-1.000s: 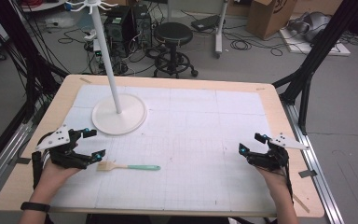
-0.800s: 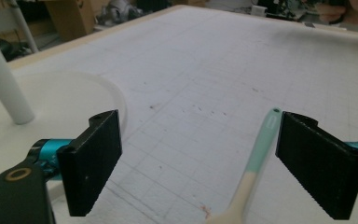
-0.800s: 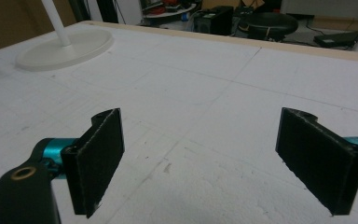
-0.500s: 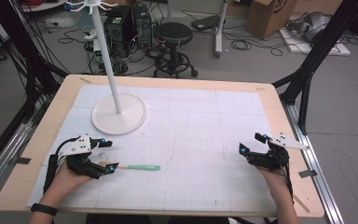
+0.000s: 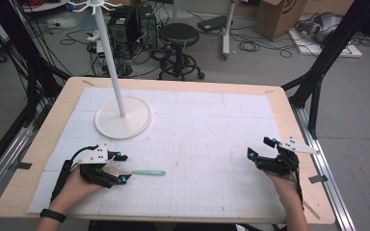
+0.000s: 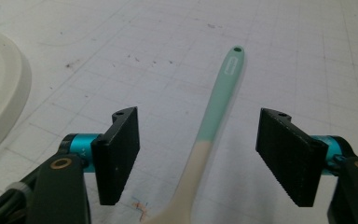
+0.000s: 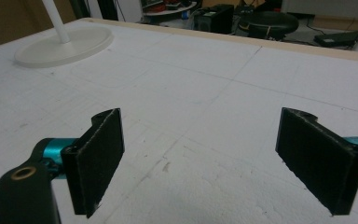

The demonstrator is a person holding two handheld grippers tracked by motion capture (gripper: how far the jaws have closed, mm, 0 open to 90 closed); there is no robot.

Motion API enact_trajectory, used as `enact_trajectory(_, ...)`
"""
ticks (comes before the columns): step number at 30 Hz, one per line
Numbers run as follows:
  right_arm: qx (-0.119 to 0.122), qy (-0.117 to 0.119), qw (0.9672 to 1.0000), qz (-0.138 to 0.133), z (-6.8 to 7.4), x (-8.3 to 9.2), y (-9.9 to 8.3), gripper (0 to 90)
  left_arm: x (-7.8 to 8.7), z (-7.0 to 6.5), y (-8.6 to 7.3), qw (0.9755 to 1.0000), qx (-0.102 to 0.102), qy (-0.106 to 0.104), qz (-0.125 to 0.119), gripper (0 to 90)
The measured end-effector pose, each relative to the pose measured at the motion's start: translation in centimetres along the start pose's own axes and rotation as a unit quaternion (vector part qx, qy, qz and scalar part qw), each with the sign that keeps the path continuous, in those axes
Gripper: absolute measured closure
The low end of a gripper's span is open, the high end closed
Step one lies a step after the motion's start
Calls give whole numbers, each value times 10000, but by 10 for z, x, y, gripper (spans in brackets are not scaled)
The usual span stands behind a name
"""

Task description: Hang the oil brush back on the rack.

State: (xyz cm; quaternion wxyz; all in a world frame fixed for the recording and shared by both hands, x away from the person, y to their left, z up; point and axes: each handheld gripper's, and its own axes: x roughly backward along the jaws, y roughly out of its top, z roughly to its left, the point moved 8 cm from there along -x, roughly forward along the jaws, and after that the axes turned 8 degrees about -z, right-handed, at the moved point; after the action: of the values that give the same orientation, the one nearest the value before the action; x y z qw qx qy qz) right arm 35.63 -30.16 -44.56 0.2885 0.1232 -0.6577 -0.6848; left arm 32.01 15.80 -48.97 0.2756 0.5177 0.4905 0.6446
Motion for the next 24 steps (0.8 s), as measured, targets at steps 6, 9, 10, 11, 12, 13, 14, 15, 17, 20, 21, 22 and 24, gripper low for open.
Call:
enact_trajectory(6,3,1,10000,12,0,0,0,145,-2,0,-2,9999,-19,9,114,487)
enact_trajectory(9,-7,6,10000,0,0,0,0,145,-4,0,-3,9998,-13,8,211,567)
enact_trajectory(10,-5,9,10000,-8,0,0,0,145,-4,0,-3,9997,4,-3,224,582)
enact_trajectory(11,-17,15,10000,-14,0,0,0,145,-4,0,-3,9996,-1,-7,267,595)
enact_trajectory(12,-1,19,10000,-21,0,0,1,145,-4,0,-3,9996,-1,-7,267,612)
enact_trajectory(13,-1,19,10000,-21,0,0,1,145,-5,0,-4,9995,-30,-18,307,612)
enact_trajectory(14,-4,21,10000,-28,0,0,1,145,-7,0,-5,9993,-21,-1,378,628)
enact_trajectory(15,-27,24,10000,-27,0,0,1,145,-8,-1,-6,9988,-24,-38,491,660)
enact_trajectory(17,-27,31,10000,-28,0,0,1,145,-9,1,-6,9988,90,-41,485,682)
enact_trajectory(20,-30,42,10000,-39,0,0,1,145,-8,3,-7,9986,171,-54,497,721)
enact_trajectory(21,-33,46,10000,-28,1,0,1,145,-8,3,-7,9986,144,-42,515,727)
enact_trajectory(22,-29,50,10000,-30,0,0,1,145,-8,3,-7,9986,144,-42,515,729)
enact_trajectory(24,-20,50,10000,-37,0,0,2,145,-9,1,-7,9986,2,-13,522,733)
